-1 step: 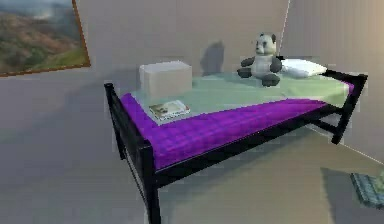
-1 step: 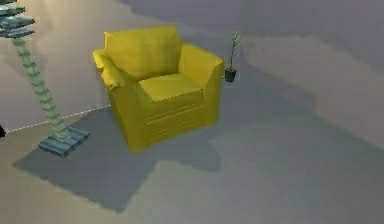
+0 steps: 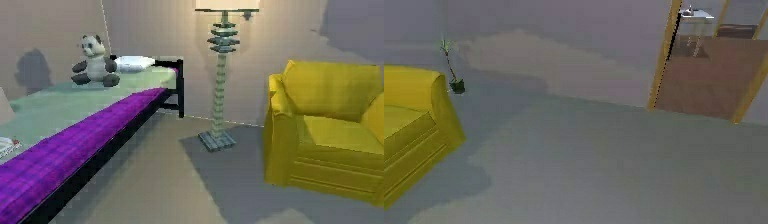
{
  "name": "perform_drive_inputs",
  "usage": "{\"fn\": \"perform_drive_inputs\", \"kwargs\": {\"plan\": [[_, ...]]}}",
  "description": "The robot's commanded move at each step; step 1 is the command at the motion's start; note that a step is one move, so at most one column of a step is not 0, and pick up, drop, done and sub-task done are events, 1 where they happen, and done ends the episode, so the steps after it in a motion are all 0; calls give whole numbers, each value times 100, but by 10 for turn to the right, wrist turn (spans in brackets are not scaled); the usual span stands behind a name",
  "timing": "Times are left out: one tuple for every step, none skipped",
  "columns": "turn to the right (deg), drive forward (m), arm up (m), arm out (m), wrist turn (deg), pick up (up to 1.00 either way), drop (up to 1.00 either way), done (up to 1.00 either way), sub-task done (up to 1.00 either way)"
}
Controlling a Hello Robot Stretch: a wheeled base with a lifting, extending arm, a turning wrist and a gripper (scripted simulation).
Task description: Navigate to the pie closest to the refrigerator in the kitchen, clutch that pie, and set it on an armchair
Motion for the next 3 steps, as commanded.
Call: {"fn": "perform_drive_inputs", "kwargs": {"plan": [[450, 0, 0, 0, 0, 0, 0, 0, 0], [450, 0, 0, 0, 0, 0, 0, 0, 0], [300, 0, 0, 0, 0, 0, 0, 0, 0]]}}
